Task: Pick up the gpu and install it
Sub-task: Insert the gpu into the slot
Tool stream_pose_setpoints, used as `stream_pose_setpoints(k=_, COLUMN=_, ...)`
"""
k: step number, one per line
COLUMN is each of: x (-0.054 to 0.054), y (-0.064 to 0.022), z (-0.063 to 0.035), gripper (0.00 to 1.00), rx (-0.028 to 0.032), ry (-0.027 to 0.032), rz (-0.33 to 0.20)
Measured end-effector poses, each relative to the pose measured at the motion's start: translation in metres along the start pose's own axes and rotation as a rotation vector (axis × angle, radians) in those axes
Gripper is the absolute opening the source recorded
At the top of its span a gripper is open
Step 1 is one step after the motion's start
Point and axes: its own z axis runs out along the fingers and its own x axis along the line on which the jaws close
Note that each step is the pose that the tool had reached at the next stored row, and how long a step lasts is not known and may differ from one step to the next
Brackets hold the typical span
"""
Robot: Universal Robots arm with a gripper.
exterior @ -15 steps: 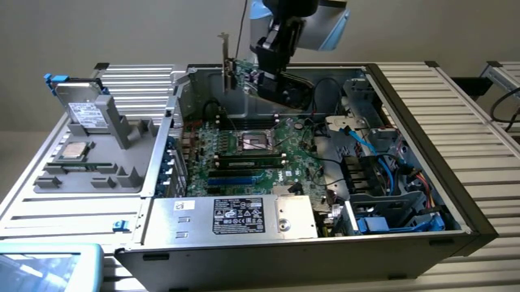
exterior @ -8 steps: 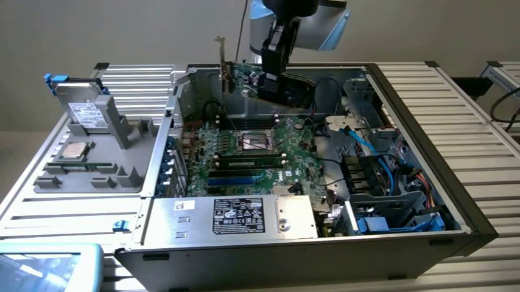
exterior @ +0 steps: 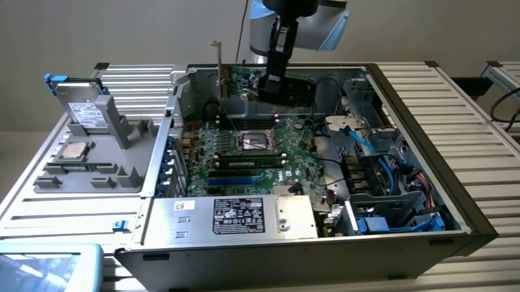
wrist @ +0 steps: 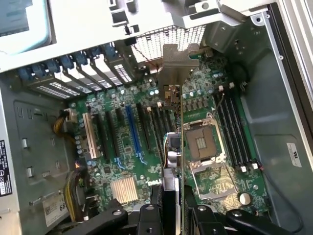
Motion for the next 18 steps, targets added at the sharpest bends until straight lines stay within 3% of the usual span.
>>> stream_pose_setpoints(k=7, x=0.0000, y=0.0000, z=0.0002, gripper=0.28, rx=0.0067, ry=0.0188, rz=-0.121)
stream_pose_setpoints(k=9, x=0.0000, y=0.0000, z=0.0003, gripper=0.28, rx=0.0100, ry=0.0318, rz=-0.142)
stream_pose_setpoints(k=11, x=-0.0001, y=0.0000, z=0.0003, gripper=0.28, rx=0.0136, ry=0.0509, rz=-0.152)
stream_pose_setpoints(k=18, x=0.0000, y=0.0003, z=0.0004, gripper=0.28, rx=0.0121, ry=0.0524, rz=-0.155)
